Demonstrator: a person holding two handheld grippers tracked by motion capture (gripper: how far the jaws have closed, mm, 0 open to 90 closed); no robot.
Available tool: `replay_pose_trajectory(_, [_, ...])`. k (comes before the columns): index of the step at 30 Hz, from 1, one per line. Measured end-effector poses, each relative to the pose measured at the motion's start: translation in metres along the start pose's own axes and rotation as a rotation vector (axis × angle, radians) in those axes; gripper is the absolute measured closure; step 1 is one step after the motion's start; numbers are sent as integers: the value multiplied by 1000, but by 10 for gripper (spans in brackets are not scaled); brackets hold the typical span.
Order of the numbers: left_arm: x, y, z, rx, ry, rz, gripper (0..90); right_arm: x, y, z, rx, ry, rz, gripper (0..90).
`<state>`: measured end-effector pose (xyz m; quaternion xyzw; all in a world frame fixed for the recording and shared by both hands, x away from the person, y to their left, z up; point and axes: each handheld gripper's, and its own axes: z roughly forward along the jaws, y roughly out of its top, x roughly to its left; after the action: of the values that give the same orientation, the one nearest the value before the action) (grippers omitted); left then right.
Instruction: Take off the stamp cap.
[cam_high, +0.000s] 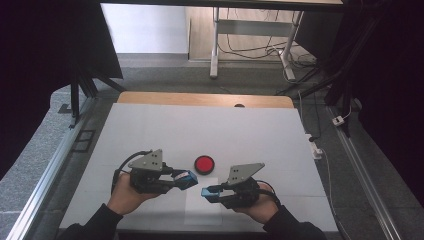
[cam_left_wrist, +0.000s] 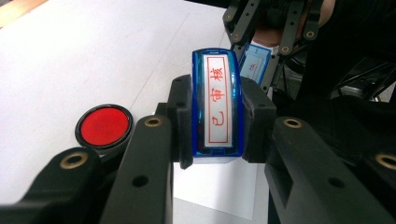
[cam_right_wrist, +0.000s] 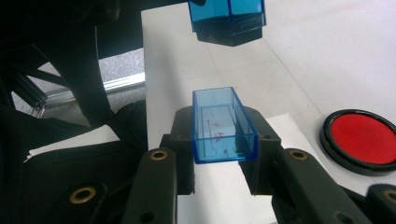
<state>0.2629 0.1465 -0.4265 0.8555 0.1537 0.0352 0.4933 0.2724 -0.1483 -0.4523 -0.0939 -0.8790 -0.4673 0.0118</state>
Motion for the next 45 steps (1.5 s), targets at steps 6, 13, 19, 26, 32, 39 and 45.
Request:
replay_pose_trajectory(6, [0,-3,0,1,9,-12,696,4,-1,-5,-1,-14,1,692])
replay_pose_trajectory(13, [-1,-6,-2,-12,28,-22,696,6,-3,-11,-5,-29,8,692])
replay_pose_trajectory(19, [-1,-7,-2,-11,34,-27,696,8,-5,-20,-10,-73,30,691])
replay_pose_trajectory(26, [-1,-9,-3,-14,40,-35,696,8,-9,-30,-19,-105,50,691])
replay_pose_trajectory(32, [-1,-10,-3,-9,40,-38,696,9,-16,-41,-26,-152,64,691])
replay_pose_trajectory(39, [-1,-10,-1,-7,35,-41,696,8,-24,-56,-40,-202,91,690])
replay_pose_trajectory(45, [-1,-10,-1,-7,35,-44,696,5,-35,-75,-61,-280,132,690])
